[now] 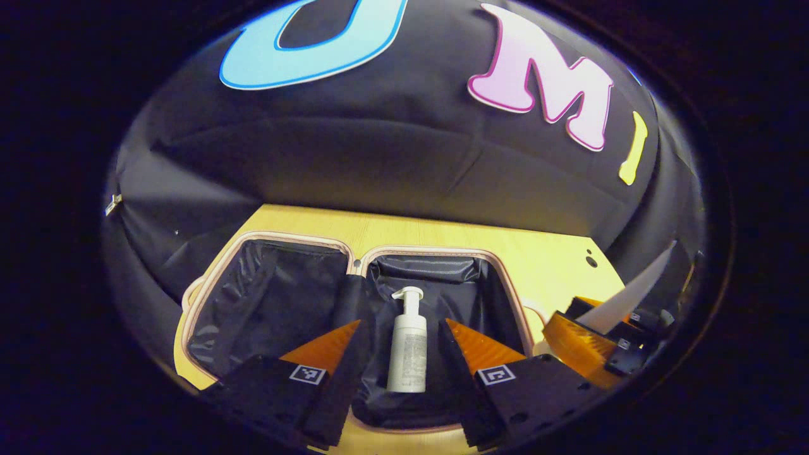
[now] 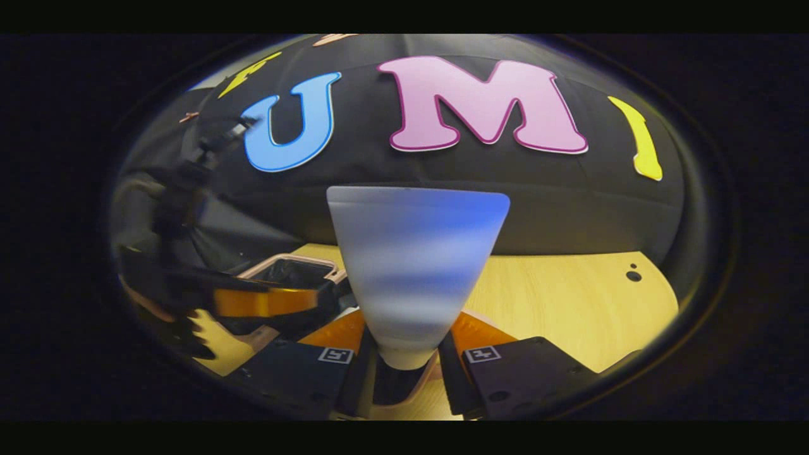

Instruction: First open the suitcase, pack the skin care products into it, and then close the suitcase.

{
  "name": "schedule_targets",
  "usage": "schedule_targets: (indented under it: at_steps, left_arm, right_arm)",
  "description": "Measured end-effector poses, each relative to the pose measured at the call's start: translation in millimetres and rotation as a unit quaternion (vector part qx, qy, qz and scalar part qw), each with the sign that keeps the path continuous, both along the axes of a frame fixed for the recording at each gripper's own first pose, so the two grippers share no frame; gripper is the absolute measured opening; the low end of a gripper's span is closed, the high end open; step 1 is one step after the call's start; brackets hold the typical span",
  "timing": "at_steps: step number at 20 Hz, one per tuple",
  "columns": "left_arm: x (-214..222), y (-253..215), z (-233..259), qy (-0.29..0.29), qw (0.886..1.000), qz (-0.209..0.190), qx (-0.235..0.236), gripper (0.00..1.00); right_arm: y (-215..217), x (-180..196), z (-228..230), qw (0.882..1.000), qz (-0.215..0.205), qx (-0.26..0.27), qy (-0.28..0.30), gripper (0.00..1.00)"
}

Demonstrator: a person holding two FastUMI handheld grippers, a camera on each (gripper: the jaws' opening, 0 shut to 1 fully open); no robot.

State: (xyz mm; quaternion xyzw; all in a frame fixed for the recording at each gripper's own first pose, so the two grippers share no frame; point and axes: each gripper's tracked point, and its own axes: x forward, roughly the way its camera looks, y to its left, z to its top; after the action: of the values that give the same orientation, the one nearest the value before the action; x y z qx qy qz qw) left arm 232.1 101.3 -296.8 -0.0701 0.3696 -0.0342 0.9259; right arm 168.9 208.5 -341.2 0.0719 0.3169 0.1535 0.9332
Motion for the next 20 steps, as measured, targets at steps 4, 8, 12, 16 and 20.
schedule_targets:
  at_steps: [4,8,12,16,20]
  left_arm:
    - [-42.9,20.7,50.5,-0.061,0.997,0.034,-0.038,0.72]
    - [-88.7,43.2,65.0,-0.066,0.993,0.062,-0.073,0.75]
    - [-123.2,61.5,72.2,-0.057,0.994,0.063,-0.076,0.75]
    - [-135.0,92.6,67.5,-0.061,0.994,0.079,-0.052,0.76]
    - [-135.5,121.9,50.2,-0.057,0.992,0.108,-0.038,0.76]
  right_arm:
    - [19.0,-12.3,-45.5,0.996,-0.015,0.007,0.089,0.48]
    - [34.3,-23.5,-93.2,0.986,-0.011,-0.022,0.165,0.49]
    - [51.2,-31.1,-122.8,0.976,0.000,-0.048,0.213,0.49]
    - [53.6,-20.2,-124.4,0.977,-0.018,-0.068,0.202,0.58]
    - [53.8,-19.2,-122.4,0.976,-0.026,-0.070,0.203,0.57]
